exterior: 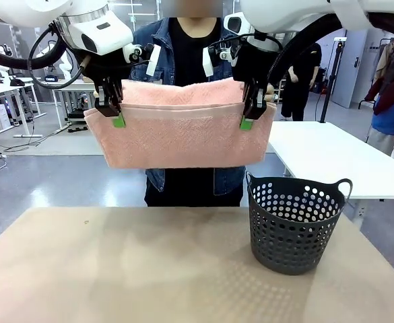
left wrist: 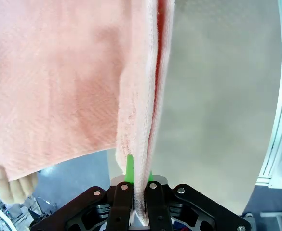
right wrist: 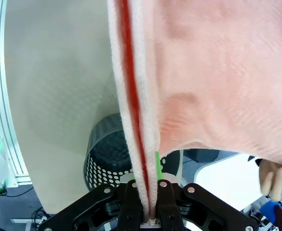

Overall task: Fold the towel.
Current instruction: Release the end of the 100 cm Hotel Towel you were holding.

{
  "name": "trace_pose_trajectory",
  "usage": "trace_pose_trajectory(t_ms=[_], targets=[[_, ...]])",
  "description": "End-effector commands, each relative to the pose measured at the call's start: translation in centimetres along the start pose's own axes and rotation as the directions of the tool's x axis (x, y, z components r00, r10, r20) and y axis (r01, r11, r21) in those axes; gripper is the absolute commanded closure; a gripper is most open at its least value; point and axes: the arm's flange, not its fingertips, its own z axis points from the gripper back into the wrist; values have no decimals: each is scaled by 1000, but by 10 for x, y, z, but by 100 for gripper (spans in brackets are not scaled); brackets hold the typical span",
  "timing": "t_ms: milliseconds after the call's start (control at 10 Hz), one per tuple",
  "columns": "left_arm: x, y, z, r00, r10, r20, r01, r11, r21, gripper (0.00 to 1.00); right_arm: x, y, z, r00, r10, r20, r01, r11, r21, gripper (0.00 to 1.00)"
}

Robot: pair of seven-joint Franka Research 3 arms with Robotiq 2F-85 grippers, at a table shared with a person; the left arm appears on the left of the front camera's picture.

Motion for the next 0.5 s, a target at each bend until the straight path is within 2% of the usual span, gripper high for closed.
trace_pose_trajectory(t_ms=[0, 400], targets=[[-1, 2, 2, 1000, -8, -10, 8, 1000, 9, 100, -2, -1, 1, 1000, 0, -2, 0, 1000, -3, 100], [-1, 2, 2, 1000, -8, -10, 8, 1000, 9, 100, -2, -1, 1, 1000, 0, -2, 0, 1000, -3, 100]])
